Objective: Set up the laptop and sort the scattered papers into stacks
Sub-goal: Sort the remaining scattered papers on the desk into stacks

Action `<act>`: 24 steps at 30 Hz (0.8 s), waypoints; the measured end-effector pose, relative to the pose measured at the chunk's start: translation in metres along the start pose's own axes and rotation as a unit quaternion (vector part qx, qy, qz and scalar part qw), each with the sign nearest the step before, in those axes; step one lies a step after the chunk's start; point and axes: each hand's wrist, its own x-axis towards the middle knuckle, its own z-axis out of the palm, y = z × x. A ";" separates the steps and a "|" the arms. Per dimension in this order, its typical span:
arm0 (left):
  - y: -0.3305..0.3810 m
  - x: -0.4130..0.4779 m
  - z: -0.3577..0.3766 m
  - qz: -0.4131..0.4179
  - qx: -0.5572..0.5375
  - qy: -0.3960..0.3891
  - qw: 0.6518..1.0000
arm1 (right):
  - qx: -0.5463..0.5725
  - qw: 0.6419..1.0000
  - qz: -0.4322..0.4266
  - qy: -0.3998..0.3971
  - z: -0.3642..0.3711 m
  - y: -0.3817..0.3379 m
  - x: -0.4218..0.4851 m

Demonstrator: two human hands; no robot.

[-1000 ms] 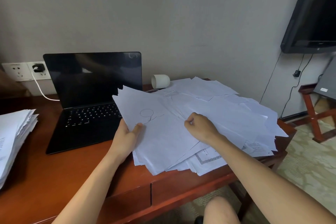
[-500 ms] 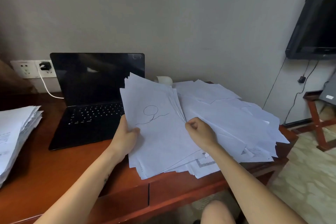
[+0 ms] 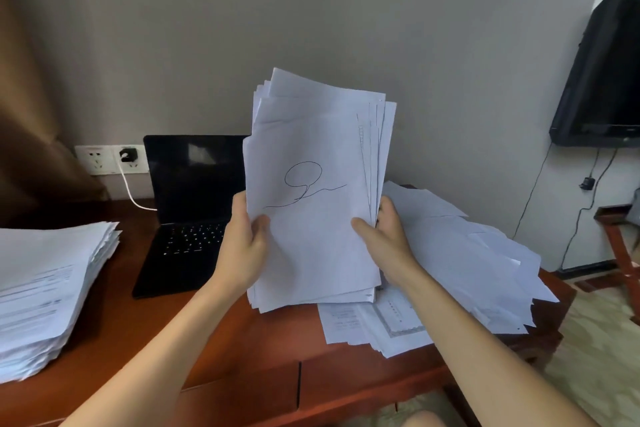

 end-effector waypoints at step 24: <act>-0.001 -0.018 -0.082 -0.110 -0.071 0.083 0.988 | -0.030 0.997 -0.052 -0.039 0.078 -0.020 -0.046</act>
